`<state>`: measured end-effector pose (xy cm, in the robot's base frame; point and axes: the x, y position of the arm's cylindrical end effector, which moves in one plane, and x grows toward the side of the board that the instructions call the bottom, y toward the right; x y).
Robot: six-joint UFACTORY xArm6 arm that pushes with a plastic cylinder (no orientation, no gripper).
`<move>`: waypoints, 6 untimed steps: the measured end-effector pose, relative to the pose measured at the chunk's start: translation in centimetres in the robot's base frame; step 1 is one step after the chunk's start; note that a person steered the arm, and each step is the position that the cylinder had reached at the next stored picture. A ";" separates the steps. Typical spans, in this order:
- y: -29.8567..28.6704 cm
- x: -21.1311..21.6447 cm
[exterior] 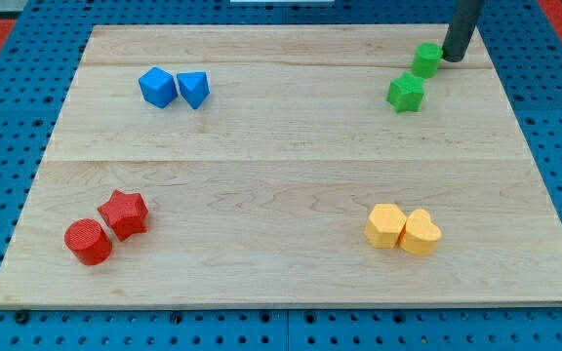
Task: Keep green blocks vertically above yellow heart
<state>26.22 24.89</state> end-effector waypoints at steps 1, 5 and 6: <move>3.1 3.8; -0.4 12.3; -2.0 17.5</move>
